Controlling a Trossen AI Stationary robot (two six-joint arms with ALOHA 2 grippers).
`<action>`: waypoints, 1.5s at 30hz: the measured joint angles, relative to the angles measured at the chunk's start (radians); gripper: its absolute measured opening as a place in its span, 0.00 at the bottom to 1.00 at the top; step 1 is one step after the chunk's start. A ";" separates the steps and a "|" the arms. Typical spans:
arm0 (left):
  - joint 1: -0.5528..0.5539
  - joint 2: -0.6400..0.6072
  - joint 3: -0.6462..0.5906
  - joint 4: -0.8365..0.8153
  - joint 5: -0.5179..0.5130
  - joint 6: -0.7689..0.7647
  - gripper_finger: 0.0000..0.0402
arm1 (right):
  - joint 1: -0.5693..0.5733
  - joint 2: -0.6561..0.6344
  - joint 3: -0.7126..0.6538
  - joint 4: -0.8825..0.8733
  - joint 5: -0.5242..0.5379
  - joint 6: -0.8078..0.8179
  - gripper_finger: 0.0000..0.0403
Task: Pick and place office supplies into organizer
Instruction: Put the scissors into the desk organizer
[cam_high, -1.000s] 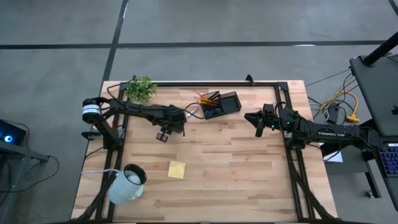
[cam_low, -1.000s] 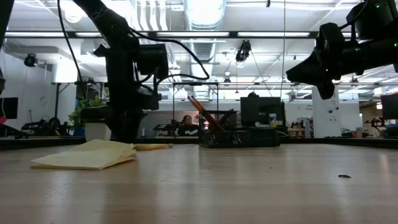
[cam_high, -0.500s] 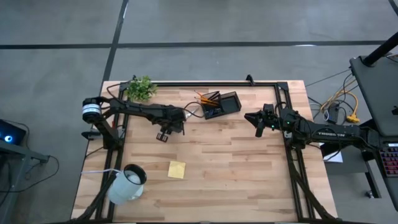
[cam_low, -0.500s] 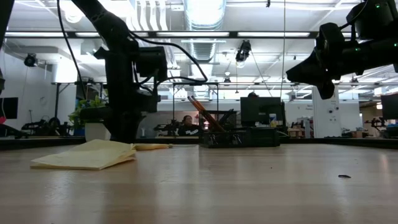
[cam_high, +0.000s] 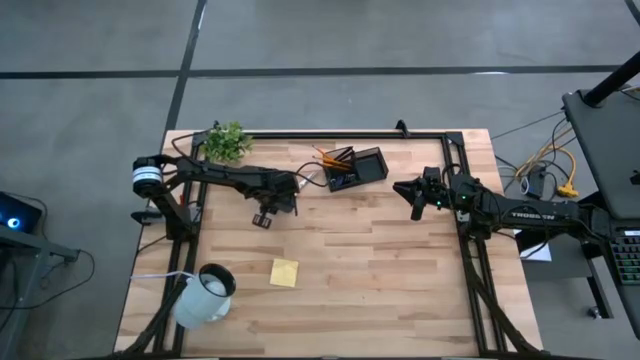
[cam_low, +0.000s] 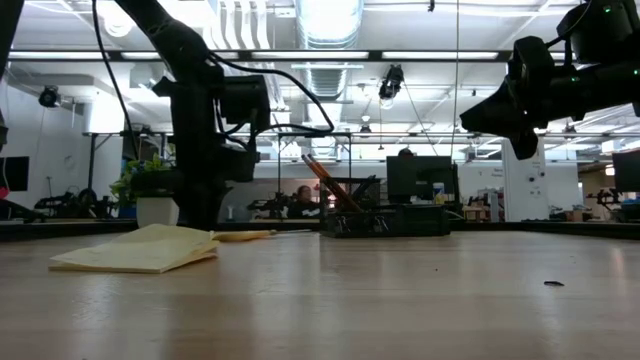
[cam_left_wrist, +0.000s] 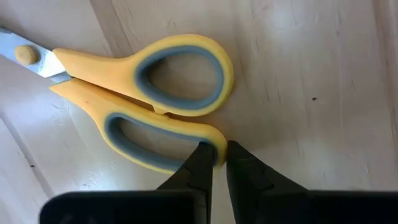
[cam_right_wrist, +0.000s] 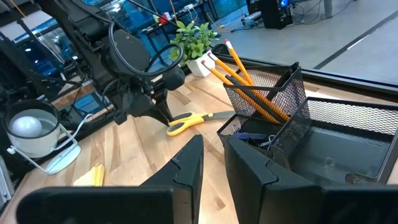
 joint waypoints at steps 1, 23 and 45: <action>0.000 0.000 0.001 0.001 -0.001 0.000 0.03 | 0.000 0.000 0.000 0.000 0.000 0.000 0.14; -0.003 -0.078 0.136 -0.112 -0.024 -0.029 0.02 | 0.000 0.000 0.000 -0.001 0.000 0.000 0.14; -0.005 -0.307 0.137 -0.324 -0.051 -0.137 0.00 | 0.000 -0.001 0.000 -0.001 -0.001 -0.004 0.14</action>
